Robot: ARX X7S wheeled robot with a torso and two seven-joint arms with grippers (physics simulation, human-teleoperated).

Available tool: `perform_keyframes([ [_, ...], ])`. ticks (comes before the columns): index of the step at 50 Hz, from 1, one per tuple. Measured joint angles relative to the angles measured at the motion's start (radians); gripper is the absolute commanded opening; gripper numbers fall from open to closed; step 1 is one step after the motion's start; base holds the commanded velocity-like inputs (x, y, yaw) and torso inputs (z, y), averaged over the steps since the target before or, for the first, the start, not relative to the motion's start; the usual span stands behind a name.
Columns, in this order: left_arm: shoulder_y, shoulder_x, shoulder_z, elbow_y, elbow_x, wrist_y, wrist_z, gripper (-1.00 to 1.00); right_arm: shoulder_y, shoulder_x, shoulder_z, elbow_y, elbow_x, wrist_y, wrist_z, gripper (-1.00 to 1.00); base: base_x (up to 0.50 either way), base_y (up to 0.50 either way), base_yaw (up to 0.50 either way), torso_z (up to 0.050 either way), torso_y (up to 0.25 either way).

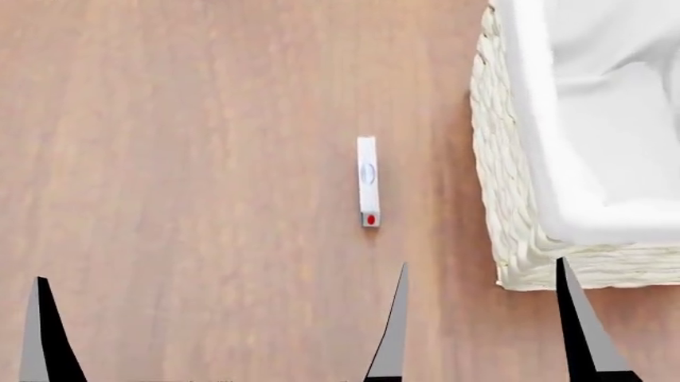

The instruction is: Pick up the alphabet soup and the cream cheese box, and put them in the basket.

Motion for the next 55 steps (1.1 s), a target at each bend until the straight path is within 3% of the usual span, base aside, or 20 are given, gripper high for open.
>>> perform_keyframes([
  [55, -0.001, -0.015, 0.019, -0.004, 0.003, 0.008, -0.019, 1.0, -0.007, 0.022, -0.01, -0.002, 0.014, -0.018, 0.017, 1.0, 0.0, 0.0, -0.26, 0.0, 0.0],
])
